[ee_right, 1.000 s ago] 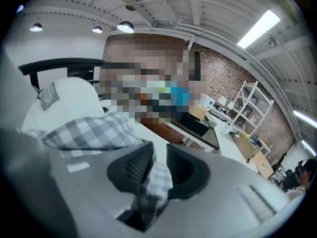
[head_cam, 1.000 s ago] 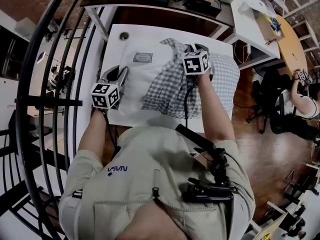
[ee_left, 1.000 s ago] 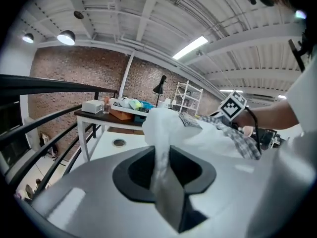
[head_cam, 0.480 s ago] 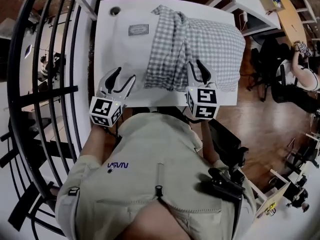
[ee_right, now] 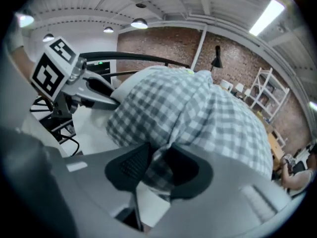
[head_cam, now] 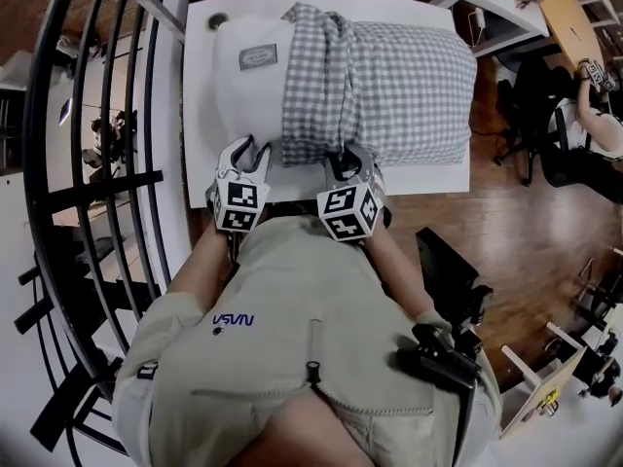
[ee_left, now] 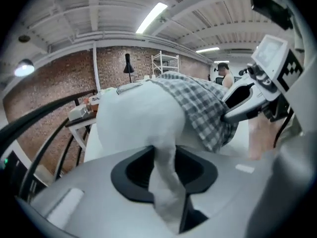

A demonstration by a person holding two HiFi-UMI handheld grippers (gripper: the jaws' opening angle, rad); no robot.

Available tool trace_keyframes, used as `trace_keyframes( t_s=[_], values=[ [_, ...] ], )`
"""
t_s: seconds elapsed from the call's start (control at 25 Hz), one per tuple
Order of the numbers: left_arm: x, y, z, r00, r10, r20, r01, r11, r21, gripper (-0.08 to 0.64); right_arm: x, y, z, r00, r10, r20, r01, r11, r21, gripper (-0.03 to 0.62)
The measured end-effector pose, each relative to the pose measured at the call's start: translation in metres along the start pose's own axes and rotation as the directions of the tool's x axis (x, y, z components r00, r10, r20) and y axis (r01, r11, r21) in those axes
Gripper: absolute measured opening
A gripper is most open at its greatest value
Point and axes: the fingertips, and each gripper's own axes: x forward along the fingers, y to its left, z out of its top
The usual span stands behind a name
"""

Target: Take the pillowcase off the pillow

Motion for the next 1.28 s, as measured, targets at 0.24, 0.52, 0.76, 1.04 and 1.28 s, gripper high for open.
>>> trace_keyframes(
  t_s=[0.24, 0.52, 0.76, 1.04, 1.28],
  values=[
    [-0.037, 0.043, 0.070, 0.981, 0.107, 0.164, -0.107, 0.994, -0.011, 0.020, -0.042, -0.058, 0.003, 0.980, -0.182, 0.074, 0.182, 0.983, 0.008, 0.018],
    [-0.052, 0.070, 0.073, 0.970, 0.125, 0.208, -0.086, 0.978, -0.188, 0.018, -0.071, -0.147, -0.049, 0.930, -0.367, -0.013, 0.367, 0.930, 0.036, 0.014],
    [-0.030, 0.050, 0.012, 0.989, 0.108, 0.096, -0.073, 0.946, -0.315, 0.017, -0.037, -0.149, -0.110, 0.939, -0.316, -0.138, 0.329, 0.940, 0.088, 0.011],
    [-0.032, 0.023, 0.006, 0.991, 0.065, 0.118, -0.027, 0.953, -0.302, 0.077, -0.038, -0.143, -0.104, 0.974, -0.193, -0.115, 0.213, 0.957, 0.198, 0.036],
    [-0.086, 0.032, 0.047, 0.965, 0.080, 0.248, -0.021, 0.972, -0.233, 0.180, -0.092, -0.141, -0.035, 0.988, -0.139, 0.071, 0.119, 0.965, 0.236, 0.127]
  ],
)
